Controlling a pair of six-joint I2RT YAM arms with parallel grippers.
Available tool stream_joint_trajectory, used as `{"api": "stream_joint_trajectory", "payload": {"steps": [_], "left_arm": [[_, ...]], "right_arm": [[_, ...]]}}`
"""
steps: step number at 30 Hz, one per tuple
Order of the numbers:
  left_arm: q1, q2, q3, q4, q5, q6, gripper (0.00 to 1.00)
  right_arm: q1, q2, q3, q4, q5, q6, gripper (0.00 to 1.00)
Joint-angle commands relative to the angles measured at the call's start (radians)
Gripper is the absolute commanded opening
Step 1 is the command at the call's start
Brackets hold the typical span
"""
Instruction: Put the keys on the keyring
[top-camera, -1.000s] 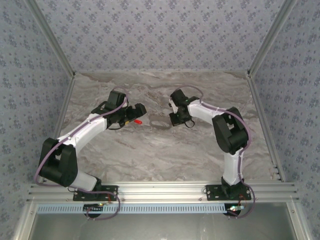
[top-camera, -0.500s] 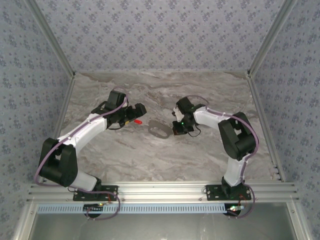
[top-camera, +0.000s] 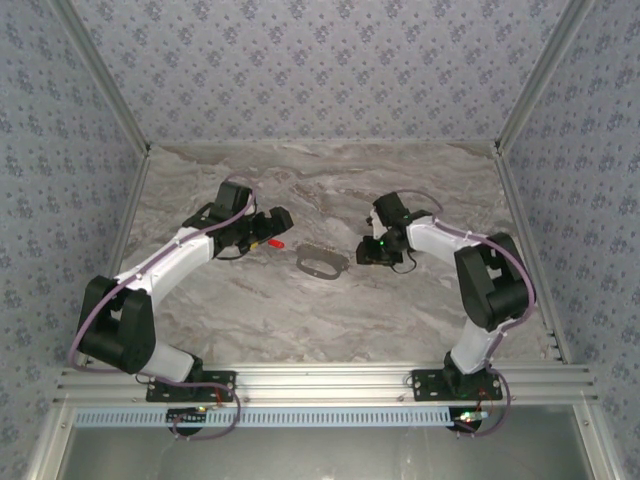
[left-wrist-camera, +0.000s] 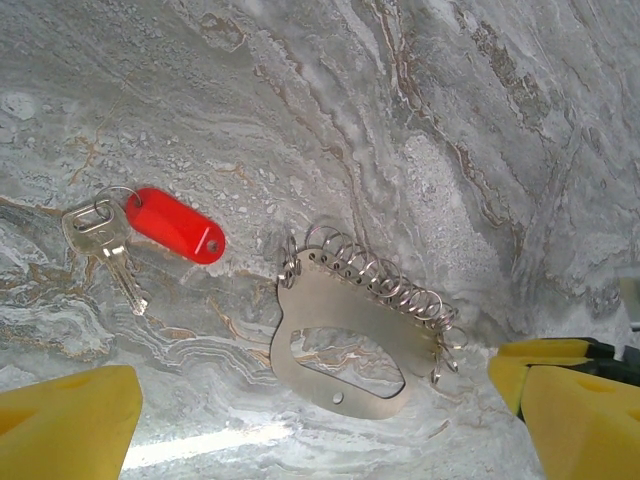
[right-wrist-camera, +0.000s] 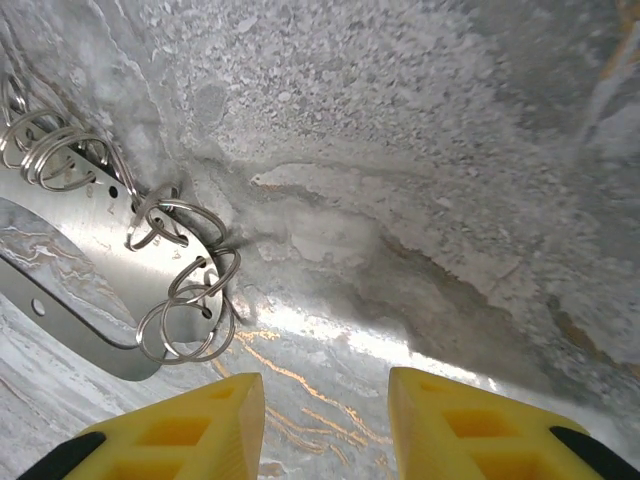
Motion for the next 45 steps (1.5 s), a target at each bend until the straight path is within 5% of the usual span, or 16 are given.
{"api": "stream_joint_trajectory", "payload": {"steps": [1, 18, 45], "left_arm": [[-0.003, -0.032, -0.017, 0.018, 0.009, 0.006, 0.98], [-0.003, -0.038, -0.027, 0.019, 0.009, 0.001, 0.98], [-0.003, -0.064, -0.046, 0.013, -0.003, 0.005, 0.98]], "right_arm": [[0.008, -0.042, -0.014, 0.008, 0.017, 0.033, 0.40], [0.156, -0.046, -0.029, 0.018, 0.025, 0.052, 0.38], [0.202, 0.132, 0.179, -0.053, 0.191, -0.029, 0.37]]}}
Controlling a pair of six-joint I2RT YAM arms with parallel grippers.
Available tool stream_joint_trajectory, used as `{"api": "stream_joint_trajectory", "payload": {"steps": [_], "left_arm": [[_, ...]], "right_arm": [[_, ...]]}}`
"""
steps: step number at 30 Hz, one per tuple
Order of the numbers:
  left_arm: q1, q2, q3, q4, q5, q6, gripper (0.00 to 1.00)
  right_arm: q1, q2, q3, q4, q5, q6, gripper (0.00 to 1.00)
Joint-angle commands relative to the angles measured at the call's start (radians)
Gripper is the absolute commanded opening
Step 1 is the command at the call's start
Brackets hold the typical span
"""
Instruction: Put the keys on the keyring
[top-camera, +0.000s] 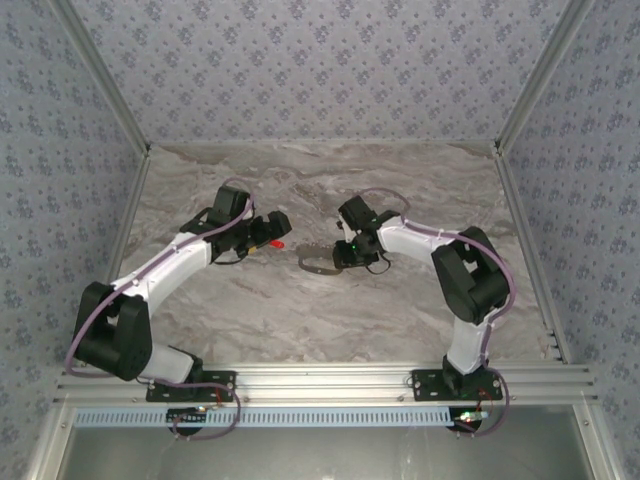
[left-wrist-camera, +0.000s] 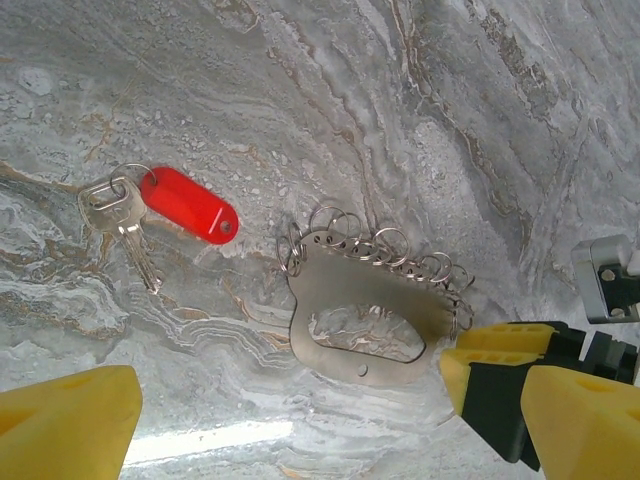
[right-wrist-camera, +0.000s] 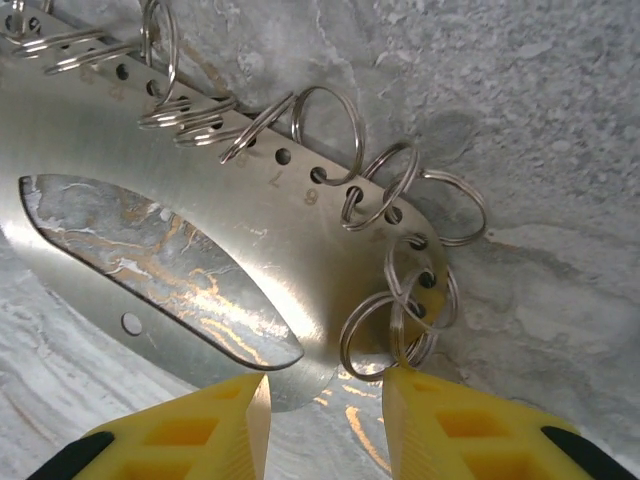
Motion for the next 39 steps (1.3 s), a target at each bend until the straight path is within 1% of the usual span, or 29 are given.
{"api": "stream_joint_trajectory", "payload": {"steps": [1, 7, 17, 26, 39], "left_arm": [[-0.003, -0.025, -0.004, 0.009, -0.001, 0.004, 0.98], [-0.003, -0.020, -0.001, 0.010, 0.001, 0.006, 0.98], [-0.003, -0.026, -0.003, 0.007, 0.002, 0.009, 0.98], [-0.003, -0.034, -0.008, 0.005, -0.001, 0.011, 0.98], [0.000, -0.038, -0.008, -0.001, -0.002, 0.013, 0.98]], "right_arm": [[0.020, 0.014, 0.048, -0.050, 0.086, -0.034, 0.37], [0.045, 0.026, 0.073, -0.066, 0.173, -0.045, 0.37], [0.047, 0.062, 0.103, -0.076, 0.189, -0.039, 0.35], [0.059, 0.084, 0.121, -0.086, 0.263, -0.043, 0.32], [0.070, 0.114, 0.146, -0.105, 0.318, -0.053, 0.22]]}}
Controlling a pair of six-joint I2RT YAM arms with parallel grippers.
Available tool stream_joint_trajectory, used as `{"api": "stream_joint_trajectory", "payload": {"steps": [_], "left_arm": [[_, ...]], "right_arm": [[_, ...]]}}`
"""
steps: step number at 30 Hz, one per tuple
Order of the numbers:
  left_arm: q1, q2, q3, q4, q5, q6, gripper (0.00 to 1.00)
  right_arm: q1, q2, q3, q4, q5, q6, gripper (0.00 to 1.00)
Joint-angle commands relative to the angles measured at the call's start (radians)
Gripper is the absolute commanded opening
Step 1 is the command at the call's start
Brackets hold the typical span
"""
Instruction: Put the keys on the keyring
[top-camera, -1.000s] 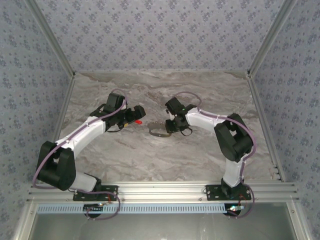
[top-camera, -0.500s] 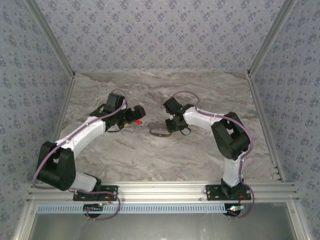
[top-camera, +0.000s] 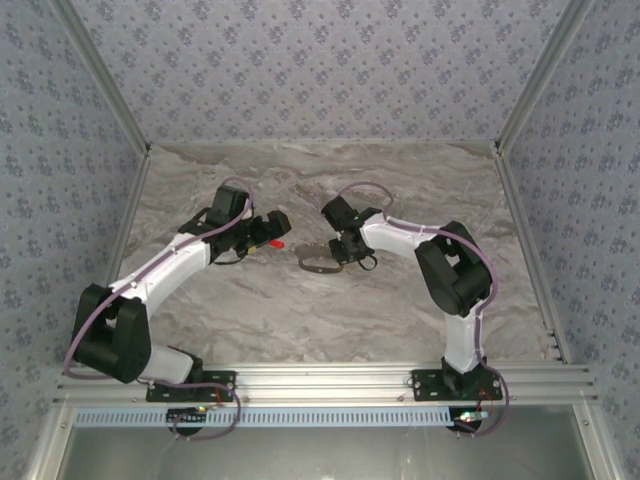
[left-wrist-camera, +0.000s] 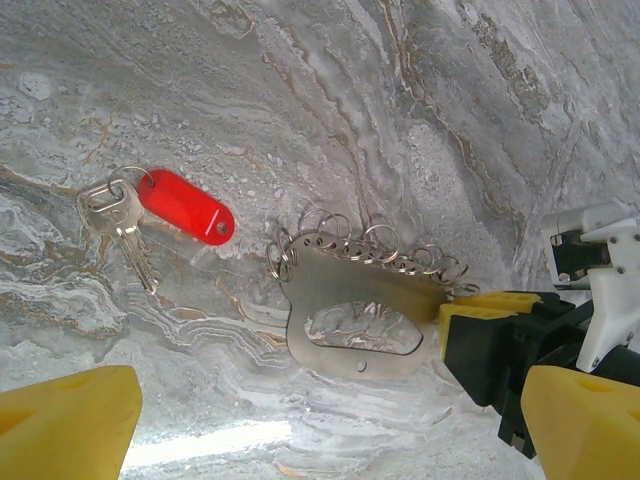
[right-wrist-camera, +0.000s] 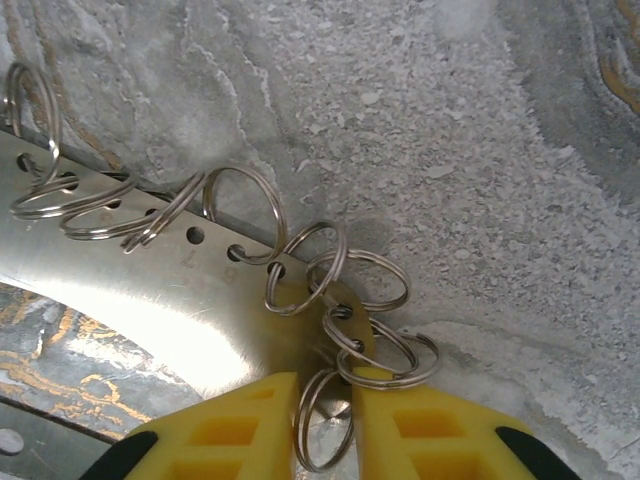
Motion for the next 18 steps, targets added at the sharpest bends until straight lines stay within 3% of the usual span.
{"api": "stream_joint_trajectory", "payload": {"steps": [1, 7, 10, 18], "left_arm": [[0.001, -0.026, -0.006, -0.001, -0.002, 0.013, 0.98], [0.001, -0.021, 0.000, -0.001, -0.002, 0.012, 0.98], [0.002, -0.018, 0.012, -0.010, -0.012, 0.011, 0.98], [0.008, -0.027, 0.151, -0.090, -0.003, -0.001, 0.98]], "right_arm": [[0.006, 0.012, 0.027, -0.037, 0.040, -0.012, 0.20], [0.006, 0.005, 0.035, -0.050, 0.038, -0.027, 0.00], [-0.006, -0.020, 0.068, -0.097, -0.015, -0.046, 0.00], [-0.151, -0.228, 0.188, -0.142, -0.498, -0.063, 0.00]]}}
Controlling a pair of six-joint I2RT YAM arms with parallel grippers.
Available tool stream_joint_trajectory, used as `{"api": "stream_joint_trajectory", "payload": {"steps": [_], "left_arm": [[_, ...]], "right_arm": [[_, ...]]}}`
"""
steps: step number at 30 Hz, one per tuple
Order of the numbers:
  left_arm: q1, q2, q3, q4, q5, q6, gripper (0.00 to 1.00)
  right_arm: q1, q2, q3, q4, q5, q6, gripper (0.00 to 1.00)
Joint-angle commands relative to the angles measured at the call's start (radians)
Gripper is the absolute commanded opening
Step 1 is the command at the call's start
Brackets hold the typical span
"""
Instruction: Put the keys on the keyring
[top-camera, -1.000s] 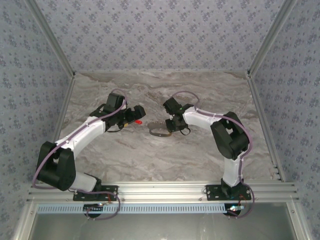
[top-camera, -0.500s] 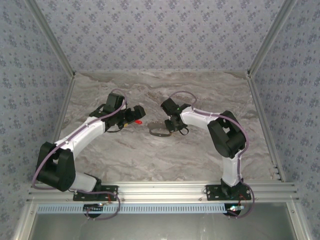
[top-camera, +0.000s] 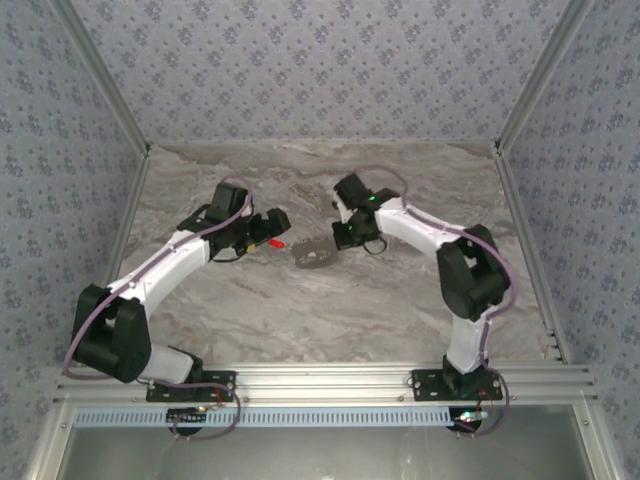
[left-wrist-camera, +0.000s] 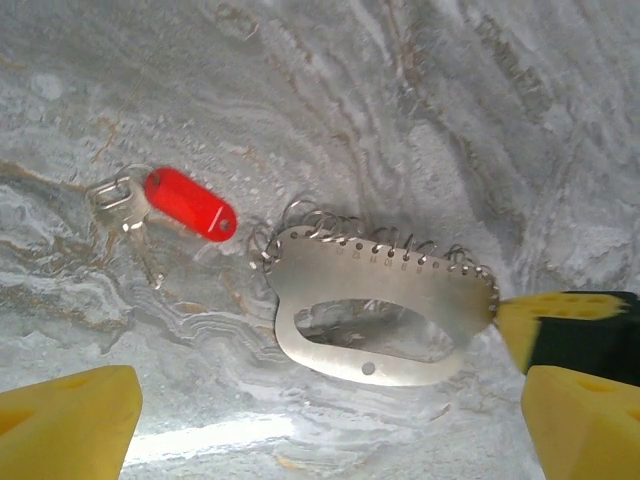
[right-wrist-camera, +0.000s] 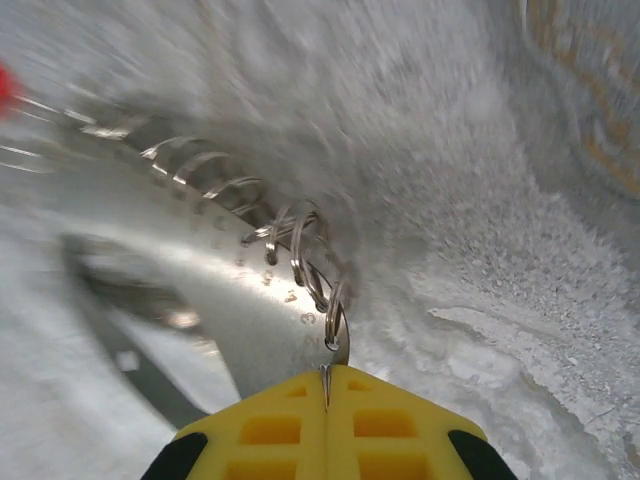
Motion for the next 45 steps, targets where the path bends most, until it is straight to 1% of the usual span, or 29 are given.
{"api": "stream_joint_trajectory", "payload": {"steps": [1, 3, 7, 13, 18, 21, 27, 32, 37, 45], "left_arm": [[0.007, -0.031, 0.116, -0.032, 0.013, -0.003, 0.98], [0.013, -0.036, 0.168, -0.041, 0.031, -0.004, 0.98], [0.021, -0.028, 0.284, -0.057, 0.094, -0.004, 0.96], [0.023, -0.014, 0.417, -0.036, 0.172, -0.015, 0.93], [0.023, -0.009, 0.483, 0.019, 0.234, -0.030, 0.81], [0.023, -0.002, 0.516, 0.057, 0.276, -0.042, 0.71], [0.020, 0.027, 0.581, 0.121, 0.350, -0.068, 0.58], [0.003, 0.043, 0.607, 0.184, 0.397, -0.089, 0.44], [-0.024, 0.075, 0.651, 0.219, 0.433, -0.092, 0.42], [-0.063, 0.116, 0.668, 0.261, 0.458, -0.093, 0.41]], "right_arm": [[-0.066, -0.146, 0.079, -0.021, -0.275, 0.000, 0.00], [-0.097, -0.193, 0.086, 0.017, -0.378, 0.030, 0.00], [-0.140, -0.271, 0.085, 0.133, -0.511, 0.086, 0.00], [-0.204, -0.341, 0.061, 0.372, -0.653, 0.228, 0.00], [-0.235, -0.361, 0.058, 0.550, -0.736, 0.352, 0.00], [-0.244, -0.358, 0.063, 0.629, -0.777, 0.417, 0.00], [-0.251, -0.340, 0.063, 0.785, -0.882, 0.544, 0.00], [-0.249, -0.325, 0.052, 0.894, -0.918, 0.642, 0.00], [-0.246, -0.321, 0.022, 0.970, -0.921, 0.703, 0.00], [-0.228, -0.314, -0.013, 1.010, -0.907, 0.733, 0.00]]}}
